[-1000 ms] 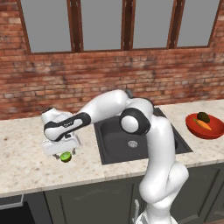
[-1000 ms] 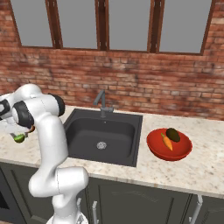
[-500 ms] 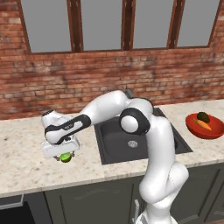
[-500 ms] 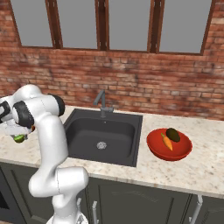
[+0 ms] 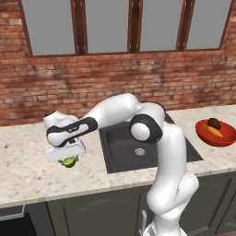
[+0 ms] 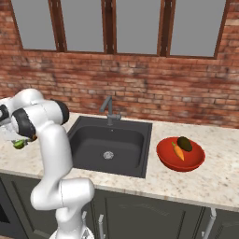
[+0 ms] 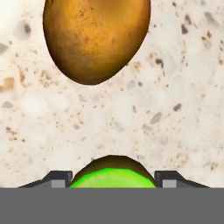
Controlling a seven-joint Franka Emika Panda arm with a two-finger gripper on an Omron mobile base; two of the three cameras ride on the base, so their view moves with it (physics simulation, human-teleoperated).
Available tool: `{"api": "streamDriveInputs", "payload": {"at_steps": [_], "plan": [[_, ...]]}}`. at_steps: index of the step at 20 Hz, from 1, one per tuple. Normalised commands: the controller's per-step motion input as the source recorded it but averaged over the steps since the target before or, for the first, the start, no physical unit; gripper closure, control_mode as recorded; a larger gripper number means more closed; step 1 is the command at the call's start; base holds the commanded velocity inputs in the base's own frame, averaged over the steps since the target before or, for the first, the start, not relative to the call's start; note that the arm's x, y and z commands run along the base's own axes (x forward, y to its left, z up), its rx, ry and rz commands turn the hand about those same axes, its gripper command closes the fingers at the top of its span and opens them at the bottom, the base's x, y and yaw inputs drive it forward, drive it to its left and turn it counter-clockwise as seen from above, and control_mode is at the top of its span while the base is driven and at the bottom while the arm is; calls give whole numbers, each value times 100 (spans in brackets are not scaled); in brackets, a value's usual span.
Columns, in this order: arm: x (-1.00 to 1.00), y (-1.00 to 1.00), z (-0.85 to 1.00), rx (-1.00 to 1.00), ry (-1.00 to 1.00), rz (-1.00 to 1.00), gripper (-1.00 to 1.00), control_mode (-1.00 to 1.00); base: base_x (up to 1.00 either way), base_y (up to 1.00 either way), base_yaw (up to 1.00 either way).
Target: There is a mixed pile of frozen fruits and vegetables on the counter. Locate all the frozen vegetables and place the items in a bowl on the counter. Take all the frozen fruits and defrost them in a running sink.
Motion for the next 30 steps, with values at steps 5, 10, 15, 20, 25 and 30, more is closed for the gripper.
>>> {"api": "streamDriveInputs", "payload": {"at_steps": [5,10,15,20,25,30], "plan": [[-5,-63,71,9,0,0,100,-100,0,0,0],[-11,-95,13,19,-2,-1,100,-100,0,0,0],[12,-100,-5,17,7,-17,100,-100,0,0,0],[58,-100,0,4,0,0,100,-100,0,0,0],[37,-100,0,0,0,0,100,-100,0,0,0],[29,-89,-8,0,-4,0,100,-100,0,0,0]]}}
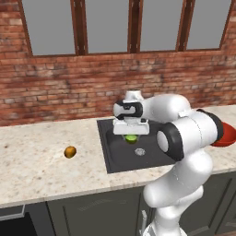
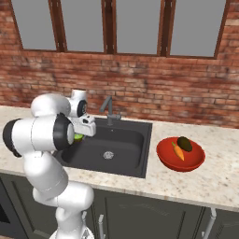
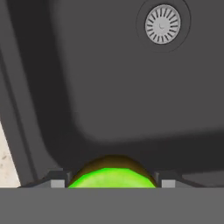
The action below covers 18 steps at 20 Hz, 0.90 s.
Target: There is a mixed pile of frozen fruits and vegetables on the counter. Locate all the frozen vegetables and place the items in a bowl on the counter. Take all the frozen fruits and defrost them in a running sink.
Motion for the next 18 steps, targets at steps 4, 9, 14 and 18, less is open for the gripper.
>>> {"api": "streamDriveInputs", "payload": {"at_steps": [4,9,14,18], "plan": [[23,-64,-43,0,-13,1,100,-100,0,0,0],[0,-48,-61,0,-9,1,100,-100,0,0,0],[18,-26,-61,0,0,0,100,-100,0,0,0],[38,-20,-55,0,-1,0,100,-100,0,0,0]]}}
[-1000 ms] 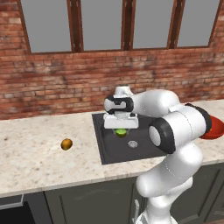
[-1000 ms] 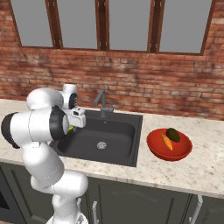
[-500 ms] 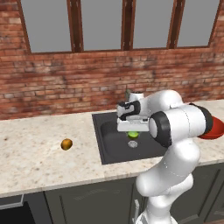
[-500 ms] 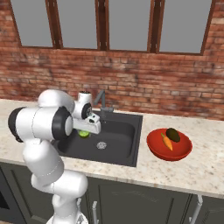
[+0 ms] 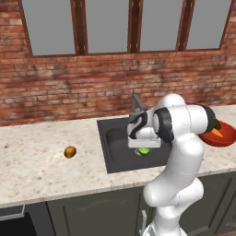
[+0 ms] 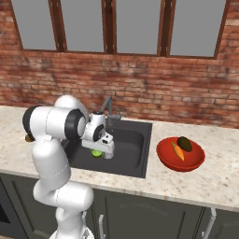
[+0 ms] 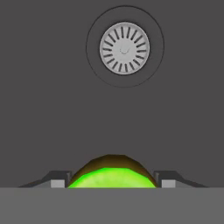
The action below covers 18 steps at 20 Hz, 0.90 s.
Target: There is a mixed pile of frozen fruits and vegetables on the counter. Locate all the frozen vegetables and place the items in a bowl on the counter. Take all the frozen fruits and defrost them in a running sink.
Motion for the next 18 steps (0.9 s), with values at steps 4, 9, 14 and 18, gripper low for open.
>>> {"api": "streamDriveInputs", "payload": {"at_steps": [4,9,14,18], "plan": [[48,-12,-45,0,-11,1,100,-100,0,0,0],[49,-11,-40,0,-10,2,100,-100,0,0,0],[27,0,-44,0,-11,1,100,-100,0,0,0],[4,0,-26,1,-5,0,-100,-100,0,0,0]]}}
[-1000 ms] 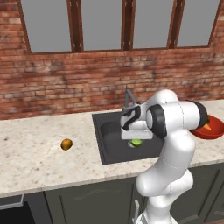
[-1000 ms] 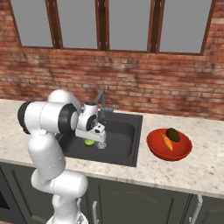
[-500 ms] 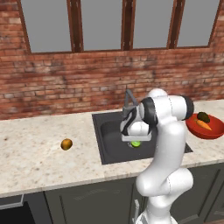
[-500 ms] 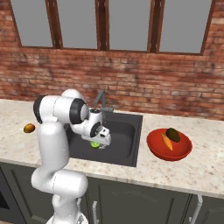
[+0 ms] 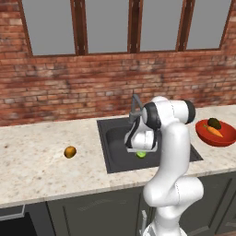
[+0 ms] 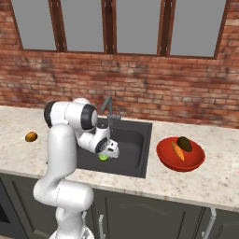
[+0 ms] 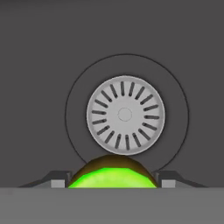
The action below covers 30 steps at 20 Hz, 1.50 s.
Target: There is a mixed pile of frozen fruits and vegetables on the counter. Locate all the frozen vegetables and place the items in a bowl on the counter. Take all the frozen fruits and defrost them in a running sink.
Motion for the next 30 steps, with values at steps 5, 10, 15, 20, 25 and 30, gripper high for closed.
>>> {"api": "streamDriveInputs", "payload": {"at_steps": [5,10,15,20,25,30], "plan": [[0,0,-17,3,-2,0,-100,-100,0,0,0],[0,-1,-11,4,-2,0,-100,-100,0,0,0],[-2,0,48,-2,0,0,-100,-100,0,0,0],[-5,14,98,0,-5,0,-100,-100,0,0,0],[0,19,99,0,-4,0,-100,-100,0,0,0],[0,16,94,-1,0,0,-100,-100,0,0,0]]}}
